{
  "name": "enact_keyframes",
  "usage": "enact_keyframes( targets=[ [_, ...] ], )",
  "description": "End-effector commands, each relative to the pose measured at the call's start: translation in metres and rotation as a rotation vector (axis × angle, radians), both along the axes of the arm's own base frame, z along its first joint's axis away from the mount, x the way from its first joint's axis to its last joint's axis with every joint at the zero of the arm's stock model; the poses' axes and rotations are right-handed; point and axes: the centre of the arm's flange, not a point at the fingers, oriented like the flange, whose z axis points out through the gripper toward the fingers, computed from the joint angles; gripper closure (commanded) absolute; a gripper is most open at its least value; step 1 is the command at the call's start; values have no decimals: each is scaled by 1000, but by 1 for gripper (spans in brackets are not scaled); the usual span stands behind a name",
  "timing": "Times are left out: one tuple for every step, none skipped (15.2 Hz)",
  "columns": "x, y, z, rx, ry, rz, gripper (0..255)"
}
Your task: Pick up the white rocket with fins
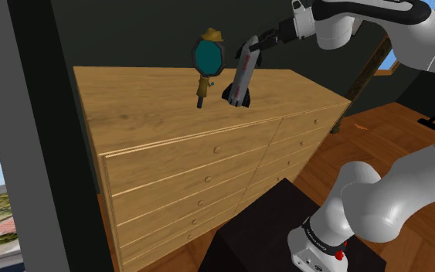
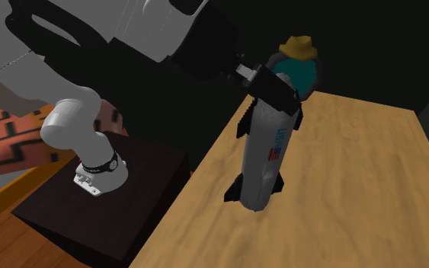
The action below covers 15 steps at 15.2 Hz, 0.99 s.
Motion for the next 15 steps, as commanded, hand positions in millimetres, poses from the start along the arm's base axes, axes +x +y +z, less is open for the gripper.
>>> enact_keyframes(
  targets=[
    [0,0,-1,-1,2,1,255],
    [0,0,-1,-1,2,1,255],
    [0,0,-2,-1,2,1,255],
    [0,0,-2,-1,2,1,255],
    [1,0,-2,-1,2,1,255],
    [1,0,-1,-1,2,1,255],
    [1,0,-1,-1,2,1,255],
    [0,0,-2,-1,2,1,255],
    [0,0,4,-1,2,1,255],
    [0,0,9,-1,2,1,255],
    [0,0,14,-1,2,1,255],
    [0,0,20,-1,2,1,255],
    [0,0,25,-1,2,1,255],
    [0,0,30,-1,2,1,255],
    [0,0,35,-1,2,1,255]
  ],
)
